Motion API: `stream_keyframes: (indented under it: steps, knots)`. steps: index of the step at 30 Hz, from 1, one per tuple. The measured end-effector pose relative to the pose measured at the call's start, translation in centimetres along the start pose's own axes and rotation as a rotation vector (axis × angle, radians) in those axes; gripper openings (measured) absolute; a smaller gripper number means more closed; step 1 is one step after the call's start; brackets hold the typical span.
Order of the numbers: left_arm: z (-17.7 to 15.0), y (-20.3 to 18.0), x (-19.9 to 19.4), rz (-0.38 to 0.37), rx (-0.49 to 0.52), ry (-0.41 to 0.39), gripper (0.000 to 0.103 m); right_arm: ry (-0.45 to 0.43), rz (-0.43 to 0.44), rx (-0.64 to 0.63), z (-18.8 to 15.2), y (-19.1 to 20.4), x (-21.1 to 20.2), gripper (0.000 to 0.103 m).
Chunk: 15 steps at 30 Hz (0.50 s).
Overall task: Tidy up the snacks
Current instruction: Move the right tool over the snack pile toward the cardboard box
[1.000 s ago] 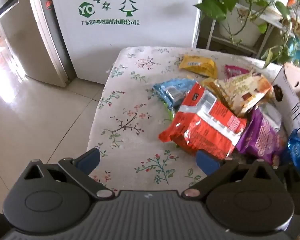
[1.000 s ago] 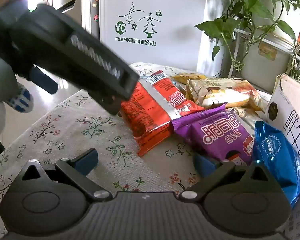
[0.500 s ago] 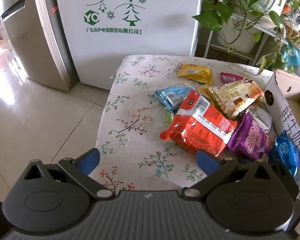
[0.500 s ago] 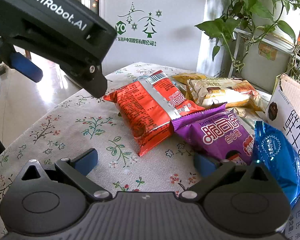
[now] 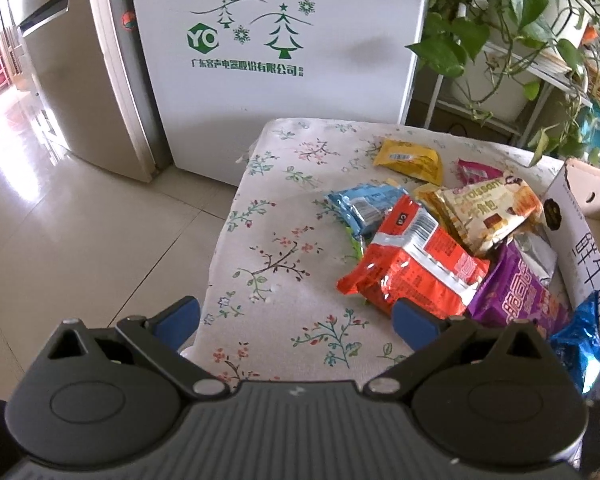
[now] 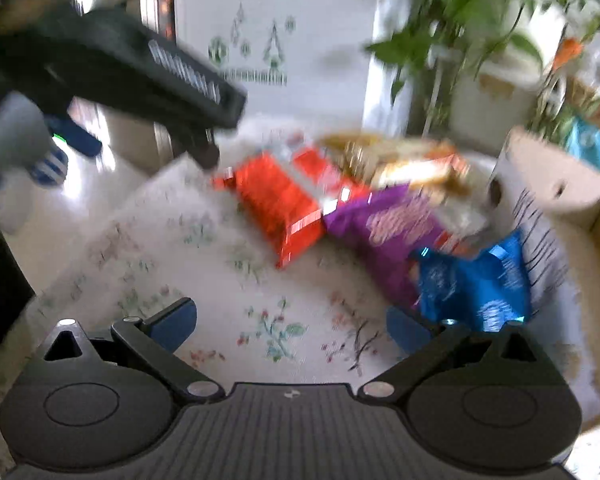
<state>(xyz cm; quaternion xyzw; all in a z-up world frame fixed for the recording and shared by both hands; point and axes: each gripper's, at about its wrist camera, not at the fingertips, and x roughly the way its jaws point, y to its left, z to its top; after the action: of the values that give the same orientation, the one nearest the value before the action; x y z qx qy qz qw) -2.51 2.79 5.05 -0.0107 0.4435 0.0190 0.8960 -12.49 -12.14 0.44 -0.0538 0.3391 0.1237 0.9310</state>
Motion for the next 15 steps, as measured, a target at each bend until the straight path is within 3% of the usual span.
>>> stream_keyframes:
  steps: [3, 5, 13, 15]
  knots:
    - [0.1, -0.3, 0.0, -0.002, 0.005, 0.002, 0.102, -0.046, -0.012, 0.058, 0.5, -0.6, -1.3, 0.103]
    - [0.0, -0.5, 0.0, -0.006, 0.011, 0.002, 0.102, -0.067, -0.077, 0.090, 0.7, -1.1, -1.7, 0.103]
    - [-0.5, -1.4, 0.4, -0.005, 0.042, 0.011, 0.102, -0.001, -0.267, 0.188, 0.9, -4.5, 1.1, 0.103]
    - [-0.7, -1.5, 0.5, -0.002, 0.052, 0.015, 0.102, 0.022, -0.272, 0.231, 0.8, -5.4, 1.9, 0.103]
